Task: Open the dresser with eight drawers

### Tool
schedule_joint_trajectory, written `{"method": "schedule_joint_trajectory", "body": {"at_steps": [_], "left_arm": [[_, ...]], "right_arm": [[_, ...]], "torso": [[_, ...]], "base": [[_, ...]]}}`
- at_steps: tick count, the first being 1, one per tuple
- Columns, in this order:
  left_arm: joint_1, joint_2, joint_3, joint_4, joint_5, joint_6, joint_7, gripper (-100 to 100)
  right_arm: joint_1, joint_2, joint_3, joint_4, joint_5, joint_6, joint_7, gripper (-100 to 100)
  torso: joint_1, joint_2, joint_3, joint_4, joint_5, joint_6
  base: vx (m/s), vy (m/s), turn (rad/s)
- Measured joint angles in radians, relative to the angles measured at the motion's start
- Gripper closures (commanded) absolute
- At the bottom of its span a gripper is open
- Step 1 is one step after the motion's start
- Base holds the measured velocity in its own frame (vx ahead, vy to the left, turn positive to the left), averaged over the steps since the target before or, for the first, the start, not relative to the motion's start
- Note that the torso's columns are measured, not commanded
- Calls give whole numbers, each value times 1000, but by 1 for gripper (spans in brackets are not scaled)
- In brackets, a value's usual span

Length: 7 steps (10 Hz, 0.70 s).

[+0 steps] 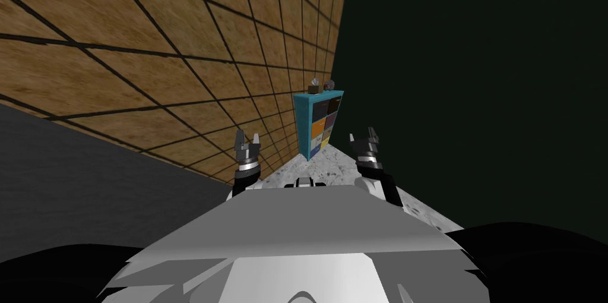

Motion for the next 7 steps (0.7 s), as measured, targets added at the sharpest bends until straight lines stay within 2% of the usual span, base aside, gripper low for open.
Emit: {"method": "schedule_joint_trajectory", "body": {"at_steps": [4, 5, 7], "left_arm": [[0, 0, 0, 0, 0, 0, 0, 0], [0, 0, 0, 0, 0, 0, 0, 0], [0, 0, 0, 0, 0, 0, 0, 0]], "right_arm": [[0, -16, -9, 41, -114, 75, -32, -100], [-1, -20, -5, 68, -139, 87, -42, -100], [2, -27, -16, 68, -188, 114, -56, -100]], "torso": [[0, 0, 0, 0, 0, 0], [0, -1, -1, 0, 0, 0], [0, 2, 1, 1, 0, 0]], "base": [[64, -14, 45], [65, -18, 28], [38, -13, 23]]}}
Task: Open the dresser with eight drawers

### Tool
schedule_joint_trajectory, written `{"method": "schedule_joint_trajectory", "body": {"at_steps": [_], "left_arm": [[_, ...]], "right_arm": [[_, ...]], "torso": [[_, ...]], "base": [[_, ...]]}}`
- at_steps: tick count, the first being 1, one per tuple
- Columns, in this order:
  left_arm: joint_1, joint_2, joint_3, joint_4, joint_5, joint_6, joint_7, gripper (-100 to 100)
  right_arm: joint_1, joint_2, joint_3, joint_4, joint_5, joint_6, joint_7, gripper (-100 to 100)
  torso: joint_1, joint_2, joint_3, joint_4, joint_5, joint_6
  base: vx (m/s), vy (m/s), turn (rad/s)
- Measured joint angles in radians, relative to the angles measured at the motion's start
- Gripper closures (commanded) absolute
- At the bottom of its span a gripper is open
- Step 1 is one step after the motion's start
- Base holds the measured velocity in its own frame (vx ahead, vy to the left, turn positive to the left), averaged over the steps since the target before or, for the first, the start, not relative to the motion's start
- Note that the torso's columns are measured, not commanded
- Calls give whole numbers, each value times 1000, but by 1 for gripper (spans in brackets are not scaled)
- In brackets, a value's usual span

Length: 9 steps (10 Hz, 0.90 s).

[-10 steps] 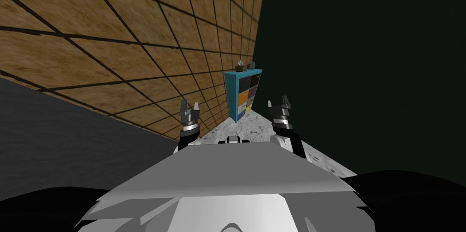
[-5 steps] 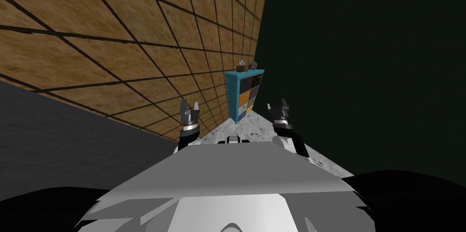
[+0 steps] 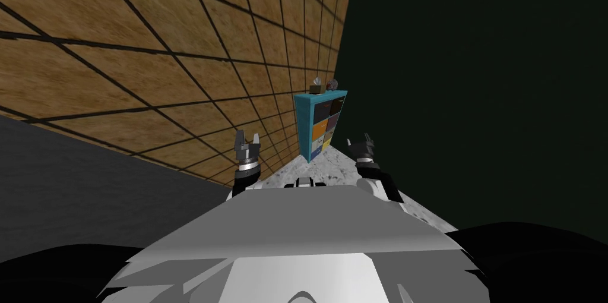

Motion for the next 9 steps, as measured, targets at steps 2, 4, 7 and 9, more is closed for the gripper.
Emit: {"method": "schedule_joint_trajectory", "body": {"at_steps": [2, 4, 7, 9], "left_arm": [[0, 0, 0, 0, 0, 0, 0, 0], [0, 0, 0, 0, 0, 0, 0, 0], [0, 0, 0, 0, 0, 0, 0, 0], [0, 0, 0, 0, 0, 0, 0, 0]], "right_arm": [[-3, -1, -12, 15, -59, 46, -15, -100], [-10, -7, -18, 47, -119, 85, -34, -100], [4, -19, -21, 70, -201, 117, -63, -100], [-1, -27, -23, 102, -261, 145, -82, -100]], "torso": [[0, -2, -1, -1, 0, 0], [0, -3, -2, -1, 0, 0], [0, 0, 0, 0, 0, 0], [-1, -3, -2, -1, 0, 0]], "base": [[62, -17, 52], [74, -21, 54], [45, -19, 26], [67, -29, 50]]}}
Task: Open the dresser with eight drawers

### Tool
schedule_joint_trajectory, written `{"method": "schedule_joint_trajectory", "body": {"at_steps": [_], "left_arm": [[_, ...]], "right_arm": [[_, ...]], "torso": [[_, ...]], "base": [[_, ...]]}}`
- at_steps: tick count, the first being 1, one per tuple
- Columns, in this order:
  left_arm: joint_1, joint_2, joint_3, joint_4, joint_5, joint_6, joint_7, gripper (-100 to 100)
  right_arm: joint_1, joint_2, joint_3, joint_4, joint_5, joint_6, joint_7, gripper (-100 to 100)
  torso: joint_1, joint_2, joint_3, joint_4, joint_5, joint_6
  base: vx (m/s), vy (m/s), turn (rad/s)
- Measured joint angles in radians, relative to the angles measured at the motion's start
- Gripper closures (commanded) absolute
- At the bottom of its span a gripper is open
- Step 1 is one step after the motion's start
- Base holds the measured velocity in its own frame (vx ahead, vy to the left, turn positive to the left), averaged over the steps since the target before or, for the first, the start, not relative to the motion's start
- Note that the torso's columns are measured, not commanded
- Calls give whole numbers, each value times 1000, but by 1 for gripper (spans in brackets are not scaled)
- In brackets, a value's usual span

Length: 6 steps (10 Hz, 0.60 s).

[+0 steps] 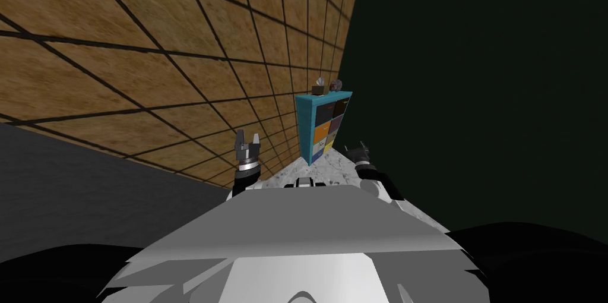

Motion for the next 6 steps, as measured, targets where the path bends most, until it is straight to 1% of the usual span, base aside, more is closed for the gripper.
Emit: {"method": "schedule_joint_trajectory", "body": {"at_steps": [1, 2, 3, 4, 5, 6], "left_arm": [[0, 0, 0, 0, 0, 0, 0, 0], [0, 0, 0, 0, 0, 0, 0, 0], [0, 0, 0, 0, 0, 0, 0, 0], [0, 0, 0, 0, 0, 0, 0, 0], [0, 0, 0, 0, 0, 0, 0, 0], [0, 0, 0, 0, 0, 0, 0, 0]], "right_arm": [[-6, 5, -5, 17, -29, 26, -9, -100], [-4, 6, -6, 22, -59, 45, -15, -100], [-2, 3, -7, 23, -78, 51, -19, -100], [-5, 16, -20, 28, -105, 86, -25, -100], [-6, 13, -19, 39, -134, 102, -31, -100], [-9, 3, -13, 65, -165, 113, -45, -100]], "torso": [[0, -1, -1, 0, 0, 0], [0, 0, 0, 0, 0, 0], [1, 3, 2, 1, 0, 0], [1, 1, 1, 1, 0, 0], [0, 0, 0, 0, 0, 0], [0, -1, -1, 0, 0, 0]], "base": [[61, -25, 38], [24, -11, -2], [44, -21, 51], [55, -24, 43], [77, -27, 68], [69, -29, 35]]}}
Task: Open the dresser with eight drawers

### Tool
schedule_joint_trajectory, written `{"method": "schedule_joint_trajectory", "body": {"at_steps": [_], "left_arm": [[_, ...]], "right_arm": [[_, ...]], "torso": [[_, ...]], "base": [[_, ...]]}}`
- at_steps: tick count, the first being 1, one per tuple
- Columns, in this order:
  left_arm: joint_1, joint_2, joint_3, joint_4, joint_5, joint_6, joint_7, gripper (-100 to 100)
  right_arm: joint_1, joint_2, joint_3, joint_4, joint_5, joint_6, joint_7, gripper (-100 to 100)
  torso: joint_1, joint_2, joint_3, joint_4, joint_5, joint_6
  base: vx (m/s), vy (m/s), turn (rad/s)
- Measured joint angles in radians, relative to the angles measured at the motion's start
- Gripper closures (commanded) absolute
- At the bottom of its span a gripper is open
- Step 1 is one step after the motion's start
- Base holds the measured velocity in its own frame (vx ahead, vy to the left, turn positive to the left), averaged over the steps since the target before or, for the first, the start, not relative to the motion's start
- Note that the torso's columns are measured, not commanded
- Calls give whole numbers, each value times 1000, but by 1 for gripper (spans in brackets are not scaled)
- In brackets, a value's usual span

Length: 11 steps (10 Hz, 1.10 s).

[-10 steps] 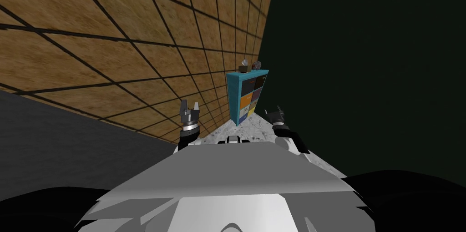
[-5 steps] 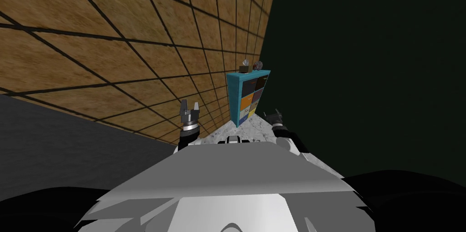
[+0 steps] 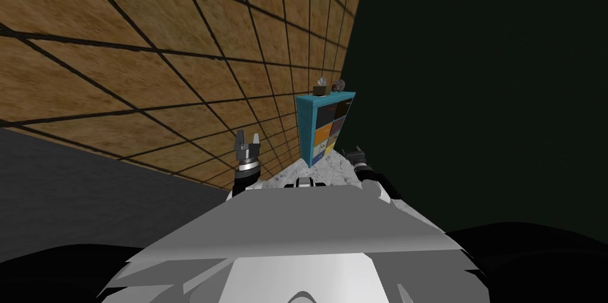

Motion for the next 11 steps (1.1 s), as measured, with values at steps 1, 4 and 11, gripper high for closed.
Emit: {"method": "schedule_joint_trajectory", "body": {"at_steps": [1, 4, 11], "left_arm": [[0, 0, 0, 0, 0, 0, 0, 0], [0, 0, 0, 0, 0, 0, 0, 0], [0, 0, 0, 0, 0, 0, 0, 0]], "right_arm": [[0, -5, -1, 10, -32, 12, -10, -100], [-1, -3, -8, 31, -111, 55, -30, -100], [-26, 7, -22, 112, -299, 188, -85, -100]], "torso": [[0, 1, 0, 0, 0, 0], [1, 2, 1, 0, 0, 0], [0, 1, 1, 0, 0, 0]], "base": [[32, -19, -7], [60, -32, 54], [51, -29, 31]]}}
